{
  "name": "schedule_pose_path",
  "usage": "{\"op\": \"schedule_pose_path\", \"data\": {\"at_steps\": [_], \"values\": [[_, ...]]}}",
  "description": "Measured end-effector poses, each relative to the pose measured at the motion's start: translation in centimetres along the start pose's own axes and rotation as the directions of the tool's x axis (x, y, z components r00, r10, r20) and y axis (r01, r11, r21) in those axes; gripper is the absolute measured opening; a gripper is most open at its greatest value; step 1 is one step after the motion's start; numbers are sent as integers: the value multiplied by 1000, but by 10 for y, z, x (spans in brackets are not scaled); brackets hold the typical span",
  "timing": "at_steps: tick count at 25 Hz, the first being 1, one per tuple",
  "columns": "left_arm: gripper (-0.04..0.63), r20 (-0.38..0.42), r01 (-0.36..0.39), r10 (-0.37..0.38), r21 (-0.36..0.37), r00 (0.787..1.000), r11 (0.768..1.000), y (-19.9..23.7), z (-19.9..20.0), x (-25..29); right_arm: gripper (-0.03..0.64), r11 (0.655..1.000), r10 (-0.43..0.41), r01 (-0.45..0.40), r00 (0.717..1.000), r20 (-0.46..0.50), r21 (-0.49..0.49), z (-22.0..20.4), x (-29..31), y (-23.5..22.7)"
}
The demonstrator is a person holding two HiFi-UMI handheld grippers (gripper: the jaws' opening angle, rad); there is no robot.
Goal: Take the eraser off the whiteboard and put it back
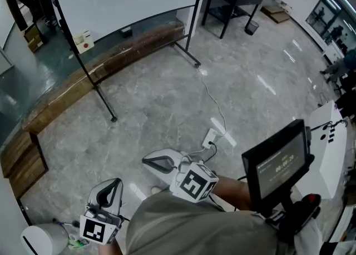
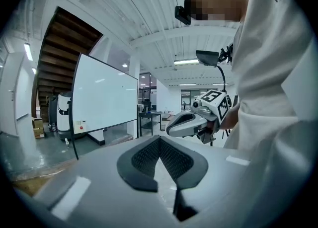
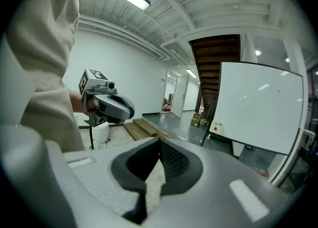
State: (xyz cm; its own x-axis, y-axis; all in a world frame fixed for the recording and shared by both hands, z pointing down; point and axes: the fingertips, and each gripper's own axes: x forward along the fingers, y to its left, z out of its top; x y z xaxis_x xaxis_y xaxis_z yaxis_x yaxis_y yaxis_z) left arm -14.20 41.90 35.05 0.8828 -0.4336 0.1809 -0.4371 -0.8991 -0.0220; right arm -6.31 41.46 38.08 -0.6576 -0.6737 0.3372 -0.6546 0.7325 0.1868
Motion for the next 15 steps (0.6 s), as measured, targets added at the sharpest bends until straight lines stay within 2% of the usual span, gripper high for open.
{"op": "schedule_pose_path", "data": {"at_steps": [15], "values": [[5, 3, 1, -1, -18, 1000, 1000, -4, -9, 3, 3, 1000, 21, -21, 1000, -11, -19, -3, 0, 4]]}}
